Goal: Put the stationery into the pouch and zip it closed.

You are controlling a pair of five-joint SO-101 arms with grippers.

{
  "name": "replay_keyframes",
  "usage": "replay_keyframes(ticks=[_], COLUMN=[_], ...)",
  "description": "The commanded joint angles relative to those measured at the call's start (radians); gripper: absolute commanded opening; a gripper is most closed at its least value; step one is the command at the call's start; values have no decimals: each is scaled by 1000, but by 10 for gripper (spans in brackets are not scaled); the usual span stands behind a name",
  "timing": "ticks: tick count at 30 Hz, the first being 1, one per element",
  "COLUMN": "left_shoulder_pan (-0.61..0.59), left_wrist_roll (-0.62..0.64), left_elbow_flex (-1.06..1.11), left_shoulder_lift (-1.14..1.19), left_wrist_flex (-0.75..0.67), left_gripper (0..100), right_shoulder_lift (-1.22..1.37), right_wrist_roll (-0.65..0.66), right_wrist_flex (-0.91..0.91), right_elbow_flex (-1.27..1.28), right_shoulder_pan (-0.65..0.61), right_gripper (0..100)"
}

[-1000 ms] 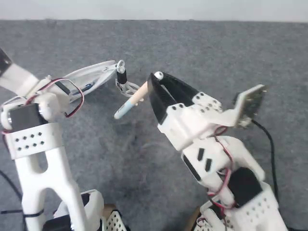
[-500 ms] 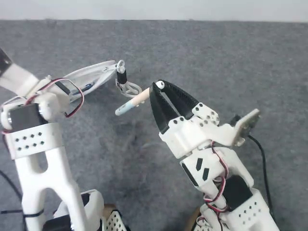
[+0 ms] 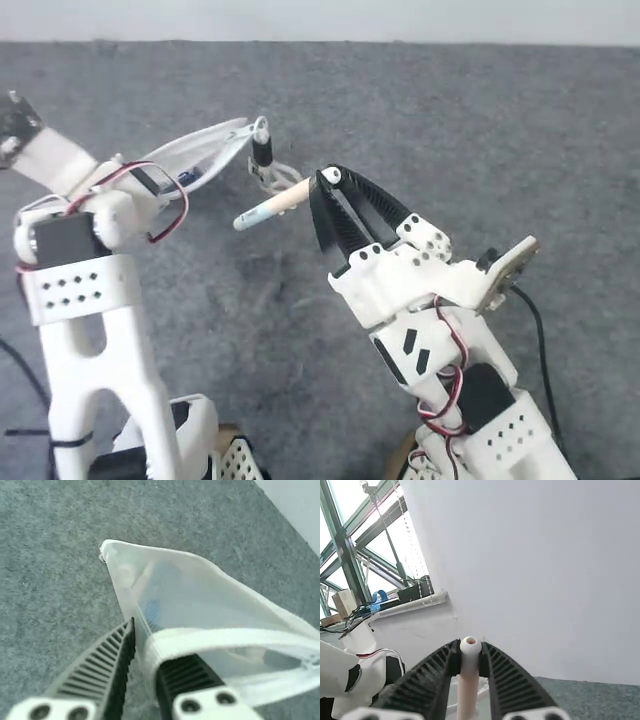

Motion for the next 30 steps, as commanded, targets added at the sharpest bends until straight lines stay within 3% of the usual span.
replay_keyframes(ticks=[1, 9, 16, 19, 30], left_shoulder_pan=[51, 199, 319, 367, 385], left_wrist_roll=[-29, -98, -147, -167, -198], left_elbow_flex=[-16, -87, -147, -179, -200], left_shoulder_lift=[-15, -15, -15, -15, -15], left_wrist_flex=[-20, 60, 146, 186, 229], left_gripper=[12, 11, 11, 11, 11], right_shoulder_lift=[-30, -47, -234, -306, -378], right_wrist_roll=[17, 17, 20, 80, 95], right_wrist_flex=[-27, -25, -19, -25, -28], right_elbow_flex=[-11, -11, 54, 86, 106], right_shoulder_pan=[12, 12, 13, 13, 8], right_gripper=[6, 6, 6, 6, 6])
